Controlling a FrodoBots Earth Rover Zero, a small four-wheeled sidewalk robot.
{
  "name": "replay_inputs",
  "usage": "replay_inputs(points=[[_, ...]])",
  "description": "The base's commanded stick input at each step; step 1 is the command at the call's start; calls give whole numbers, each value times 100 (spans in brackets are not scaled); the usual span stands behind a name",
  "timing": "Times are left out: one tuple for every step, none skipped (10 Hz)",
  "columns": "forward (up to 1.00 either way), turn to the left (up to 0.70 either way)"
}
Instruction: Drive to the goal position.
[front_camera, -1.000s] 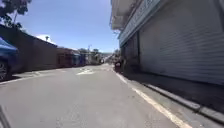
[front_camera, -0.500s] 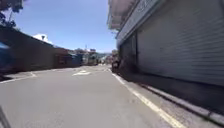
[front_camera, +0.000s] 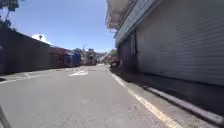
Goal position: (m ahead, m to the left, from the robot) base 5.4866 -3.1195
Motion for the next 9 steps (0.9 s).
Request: replay_inputs(points=[[45, 0], [45, 0], [45, 0], [45, 0], [45, 0], [45, 0], [45, 0], [45, 0], [45, 0]])
